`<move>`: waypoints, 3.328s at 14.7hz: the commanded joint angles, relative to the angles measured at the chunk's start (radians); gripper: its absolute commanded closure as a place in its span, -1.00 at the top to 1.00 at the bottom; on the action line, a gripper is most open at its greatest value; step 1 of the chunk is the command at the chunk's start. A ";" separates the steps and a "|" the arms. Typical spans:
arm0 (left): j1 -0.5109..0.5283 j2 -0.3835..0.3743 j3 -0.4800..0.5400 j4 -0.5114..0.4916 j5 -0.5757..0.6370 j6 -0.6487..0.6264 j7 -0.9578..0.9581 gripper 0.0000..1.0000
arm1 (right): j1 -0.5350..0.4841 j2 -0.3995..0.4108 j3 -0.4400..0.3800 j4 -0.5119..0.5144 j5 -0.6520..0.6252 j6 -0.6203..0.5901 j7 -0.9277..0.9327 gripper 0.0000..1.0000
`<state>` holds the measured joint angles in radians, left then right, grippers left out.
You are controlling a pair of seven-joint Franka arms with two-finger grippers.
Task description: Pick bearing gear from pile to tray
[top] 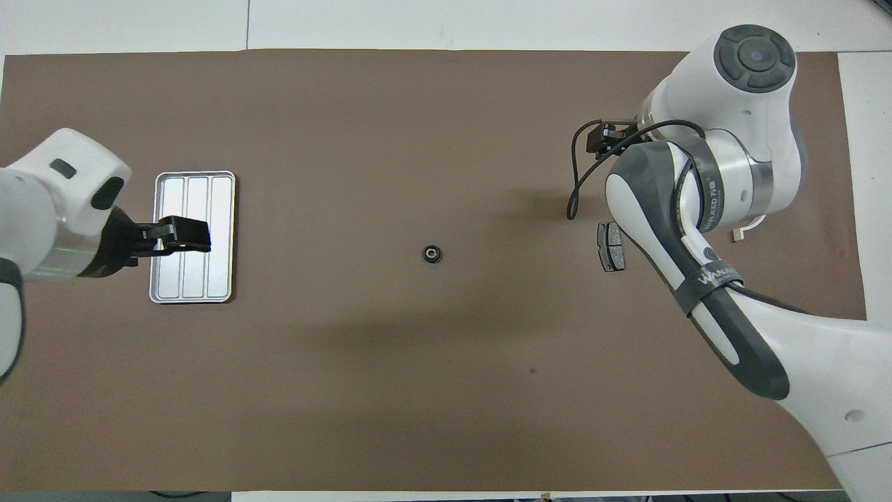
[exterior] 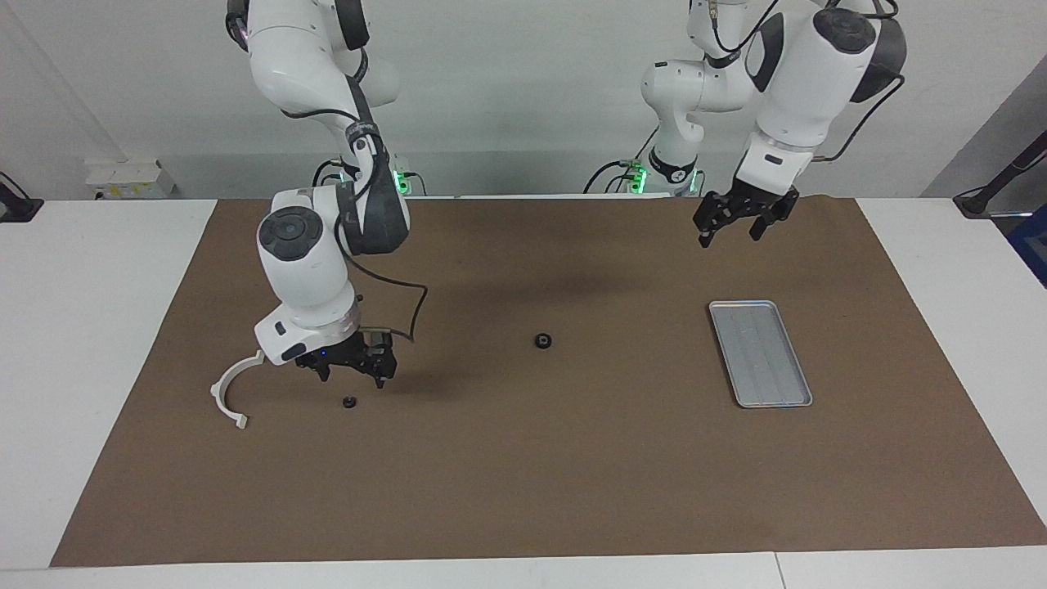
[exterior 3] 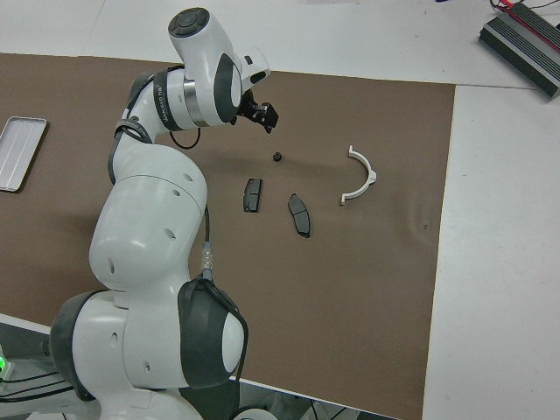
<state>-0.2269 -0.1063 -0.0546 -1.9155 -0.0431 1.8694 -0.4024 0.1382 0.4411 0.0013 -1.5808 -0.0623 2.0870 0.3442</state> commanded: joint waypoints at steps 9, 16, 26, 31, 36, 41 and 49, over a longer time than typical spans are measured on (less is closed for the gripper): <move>-0.307 0.425 0.018 0.225 0.051 0.138 -0.354 1.00 | -0.035 0.105 0.009 -0.033 -0.002 0.120 0.084 0.68; -0.370 0.520 0.012 0.175 0.017 0.367 -0.406 1.00 | -0.034 0.099 0.008 -0.105 -0.034 0.186 0.082 0.60; -0.433 0.522 0.015 0.128 0.061 0.396 -0.395 1.00 | -0.042 0.091 0.008 -0.127 -0.060 0.188 0.078 0.28; -0.434 0.524 0.013 0.116 0.071 0.434 -0.355 1.00 | -0.042 0.090 0.009 -0.128 -0.060 0.186 0.073 -0.20; -0.433 0.520 0.015 0.058 0.071 0.501 -0.335 1.00 | -0.045 0.090 0.008 -0.127 -0.062 0.186 0.030 -1.00; -0.433 0.522 0.016 0.053 0.078 0.505 -0.335 0.90 | -0.045 0.090 0.009 -0.119 -0.082 0.173 0.024 -1.00; -0.456 0.568 0.021 0.094 0.143 0.456 -0.346 0.94 | -0.055 0.065 0.008 -0.049 -0.082 0.053 -0.060 -1.00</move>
<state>-0.6516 0.4311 -0.0534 -1.8453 0.0670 2.3450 -0.7440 0.0922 0.5288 -0.0011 -1.6577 -0.1211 2.2065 0.3028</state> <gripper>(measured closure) 0.000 0.767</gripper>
